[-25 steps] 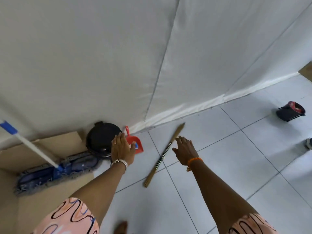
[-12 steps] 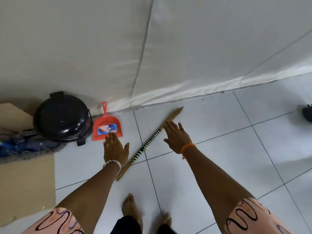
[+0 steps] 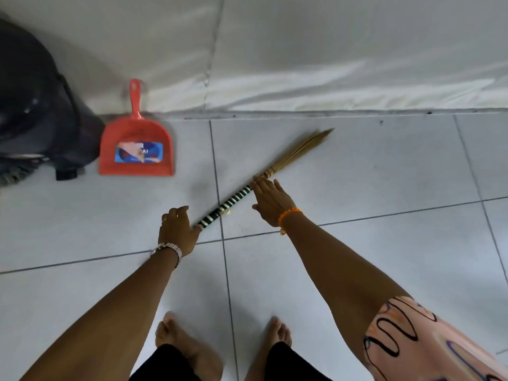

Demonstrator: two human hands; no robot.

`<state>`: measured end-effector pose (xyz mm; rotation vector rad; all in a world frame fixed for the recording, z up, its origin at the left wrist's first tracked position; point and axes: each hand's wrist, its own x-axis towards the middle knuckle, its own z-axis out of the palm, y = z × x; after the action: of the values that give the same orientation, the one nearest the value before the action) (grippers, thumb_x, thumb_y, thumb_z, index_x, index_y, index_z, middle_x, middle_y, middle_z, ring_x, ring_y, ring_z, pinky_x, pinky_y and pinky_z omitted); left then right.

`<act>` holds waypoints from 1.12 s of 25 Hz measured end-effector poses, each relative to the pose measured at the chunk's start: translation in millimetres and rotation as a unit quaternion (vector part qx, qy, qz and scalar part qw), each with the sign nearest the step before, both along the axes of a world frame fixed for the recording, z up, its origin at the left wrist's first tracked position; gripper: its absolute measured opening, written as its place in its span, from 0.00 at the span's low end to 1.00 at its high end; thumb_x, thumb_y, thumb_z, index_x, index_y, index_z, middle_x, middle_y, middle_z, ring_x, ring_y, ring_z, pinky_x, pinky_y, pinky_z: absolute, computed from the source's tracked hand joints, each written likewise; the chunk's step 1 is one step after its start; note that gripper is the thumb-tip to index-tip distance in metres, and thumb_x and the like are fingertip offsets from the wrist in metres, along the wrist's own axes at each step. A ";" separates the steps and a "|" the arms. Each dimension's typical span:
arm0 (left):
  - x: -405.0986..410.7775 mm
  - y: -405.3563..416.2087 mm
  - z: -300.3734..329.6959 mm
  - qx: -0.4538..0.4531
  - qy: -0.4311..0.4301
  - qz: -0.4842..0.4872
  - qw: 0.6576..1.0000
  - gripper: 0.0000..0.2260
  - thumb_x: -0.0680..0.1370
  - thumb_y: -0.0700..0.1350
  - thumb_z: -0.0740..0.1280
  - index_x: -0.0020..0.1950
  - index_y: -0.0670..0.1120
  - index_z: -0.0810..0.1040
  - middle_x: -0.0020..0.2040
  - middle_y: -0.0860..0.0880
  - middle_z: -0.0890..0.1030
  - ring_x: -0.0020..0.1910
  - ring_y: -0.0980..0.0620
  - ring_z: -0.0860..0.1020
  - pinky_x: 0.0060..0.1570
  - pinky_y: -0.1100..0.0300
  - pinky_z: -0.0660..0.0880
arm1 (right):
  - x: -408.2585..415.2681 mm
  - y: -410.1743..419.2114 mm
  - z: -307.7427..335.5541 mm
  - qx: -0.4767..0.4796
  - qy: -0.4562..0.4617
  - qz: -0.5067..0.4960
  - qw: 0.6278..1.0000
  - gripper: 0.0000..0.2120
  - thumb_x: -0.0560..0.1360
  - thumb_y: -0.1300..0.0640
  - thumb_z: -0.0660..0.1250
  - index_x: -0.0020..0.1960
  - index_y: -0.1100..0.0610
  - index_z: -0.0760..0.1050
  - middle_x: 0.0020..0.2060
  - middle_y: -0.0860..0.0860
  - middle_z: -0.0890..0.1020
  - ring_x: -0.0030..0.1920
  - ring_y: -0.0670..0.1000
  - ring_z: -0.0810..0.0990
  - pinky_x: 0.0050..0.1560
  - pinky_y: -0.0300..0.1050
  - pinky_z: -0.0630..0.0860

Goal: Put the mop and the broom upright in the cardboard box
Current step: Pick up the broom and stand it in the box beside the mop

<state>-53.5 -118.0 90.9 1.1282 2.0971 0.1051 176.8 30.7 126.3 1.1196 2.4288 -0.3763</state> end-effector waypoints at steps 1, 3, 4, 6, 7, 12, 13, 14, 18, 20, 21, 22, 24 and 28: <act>2.4 -3.3 -31.4 -0.010 -0.001 -0.003 1.000 0.31 0.77 0.50 0.72 0.76 0.42 0.67 0.70 0.37 0.70 0.71 0.33 0.66 0.68 0.41 0.69 | -2.9 5.6 -31.6 -0.005 -0.001 0.010 1.000 0.32 0.82 0.52 0.60 0.79 0.60 0.50 0.80 0.57 0.52 0.80 0.58 0.52 0.80 0.59 0.54; 3.0 -11.7 -88.3 -0.019 0.001 -0.013 1.000 0.28 0.75 0.49 0.74 0.72 0.43 0.71 0.67 0.37 0.73 0.68 0.33 0.68 0.65 0.42 0.71 | -10.6 16.9 -89.2 -0.009 -0.002 0.035 0.999 0.32 0.81 0.55 0.61 0.79 0.60 0.50 0.80 0.57 0.52 0.80 0.58 0.53 0.80 0.59 0.55; 2.8 -15.0 -108.1 -0.017 0.005 -0.017 1.000 0.26 0.74 0.48 0.75 0.69 0.43 0.73 0.65 0.37 0.74 0.66 0.33 0.69 0.63 0.42 0.72 | -13.0 22.9 -108.7 -0.007 -0.001 0.049 0.999 0.32 0.81 0.58 0.62 0.79 0.60 0.51 0.80 0.57 0.54 0.80 0.59 0.54 0.80 0.58 0.55; 4.3 -20.3 -135.4 -0.011 0.010 -0.011 1.000 0.24 0.73 0.47 0.76 0.66 0.42 0.75 0.63 0.37 0.75 0.63 0.34 0.71 0.60 0.41 0.74 | -15.1 31.4 -134.2 0.001 -0.010 0.078 0.997 0.30 0.78 0.64 0.63 0.77 0.60 0.56 0.77 0.59 0.61 0.77 0.61 0.60 0.78 0.58 0.60; 5.7 -22.6 -145.5 -0.006 0.014 -0.005 1.000 0.24 0.72 0.47 0.77 0.65 0.42 0.76 0.62 0.37 0.76 0.62 0.34 0.72 0.58 0.41 0.75 | -14.5 34.5 -145.5 0.012 -0.011 0.095 0.995 0.28 0.77 0.66 0.63 0.76 0.60 0.59 0.74 0.60 0.65 0.74 0.62 0.65 0.76 0.58 0.63; 14.1 -27.5 -158.6 0.017 0.057 -0.038 0.998 0.19 0.74 0.46 0.75 0.62 0.41 0.75 0.58 0.38 0.79 0.55 0.36 0.78 0.52 0.43 0.77 | -20.7 41.3 -166.1 0.091 -0.037 0.115 0.989 0.17 0.78 0.63 0.62 0.66 0.57 0.68 0.65 0.58 0.73 0.64 0.61 0.73 0.59 0.58 0.75; 18.3 -31.4 -154.8 0.017 0.066 -0.049 0.996 0.18 0.76 0.47 0.74 0.61 0.42 0.74 0.55 0.39 0.81 0.52 0.38 0.80 0.49 0.45 0.79 | -17.5 37.5 -167.1 0.083 -0.049 0.120 0.988 0.16 0.78 0.62 0.62 0.66 0.57 0.69 0.65 0.58 0.72 0.64 0.61 0.73 0.59 0.58 0.74; 14.9 -30.3 -136.2 0.017 0.082 -0.056 0.995 0.17 0.77 0.48 0.72 0.61 0.44 0.72 0.51 0.41 0.83 0.47 0.40 0.82 0.44 0.48 0.79 | -19.0 39.0 -153.5 0.078 -0.059 0.128 0.987 0.17 0.78 0.61 0.63 0.66 0.56 0.68 0.66 0.58 0.72 0.65 0.60 0.72 0.59 0.59 0.74; 0.5 -19.6 -68.9 0.054 0.136 -0.143 0.979 0.17 0.78 0.59 0.67 0.56 0.48 0.69 0.37 0.49 0.81 0.32 0.46 0.80 0.31 0.58 0.70 | -12.0 42.4 -102.6 0.046 -0.060 0.099 0.992 0.16 0.80 0.62 0.59 0.68 0.55 0.67 0.65 0.56 0.73 0.65 0.60 0.72 0.59 0.60 0.74; -9.7 -4.9 -1.4 0.098 0.205 -0.204 0.952 0.20 0.78 0.65 0.61 0.53 0.48 0.72 0.36 0.51 0.80 0.33 0.46 0.79 0.33 0.56 0.70 | -13.2 47.8 -40.5 0.044 -0.048 0.076 0.995 0.16 0.81 0.62 0.58 0.68 0.54 0.66 0.61 0.55 0.75 0.63 0.60 0.73 0.57 0.60 0.75; -16.2 4.3 34.1 0.125 0.235 -0.214 0.940 0.21 0.79 0.65 0.58 0.52 0.47 0.74 0.38 0.50 0.81 0.35 0.45 0.79 0.36 0.54 0.71 | -15.9 52.4 -6.1 0.041 -0.036 0.068 0.996 0.16 0.81 0.62 0.58 0.68 0.54 0.66 0.60 0.56 0.75 0.62 0.60 0.74 0.56 0.60 0.75; -22.3 13.5 65.1 0.159 0.262 -0.216 0.927 0.22 0.80 0.64 0.55 0.51 0.47 0.76 0.39 0.49 0.81 0.38 0.43 0.79 0.40 0.51 0.72 | -18.2 56.1 25.0 0.037 -0.029 0.067 0.997 0.16 0.80 0.63 0.58 0.67 0.54 0.66 0.59 0.56 0.75 0.61 0.60 0.74 0.55 0.61 0.76; -34.0 33.1 149.7 0.205 0.308 -0.191 0.909 0.22 0.81 0.61 0.55 0.51 0.46 0.79 0.48 0.45 0.82 0.50 0.39 0.78 0.54 0.44 0.73 | -20.8 63.0 105.9 0.039 -0.018 0.054 0.998 0.15 0.80 0.63 0.59 0.65 0.54 0.68 0.56 0.56 0.76 0.58 0.60 0.76 0.51 0.59 0.78; -52.9 75.9 335.9 0.299 0.358 -0.030 0.884 0.30 0.81 0.64 0.57 0.72 0.43 0.70 0.75 0.37 0.69 0.78 0.33 0.61 0.79 0.40 0.41 | -39.2 74.0 287.4 0.060 0.048 -0.007 0.997 0.14 0.79 0.63 0.61 0.63 0.53 0.68 0.54 0.56 0.77 0.55 0.60 0.77 0.43 0.56 0.78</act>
<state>-106.4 -42.1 426.8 1.8031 2.7784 0.3763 137.6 104.7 413.7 1.1956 2.5587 -0.2986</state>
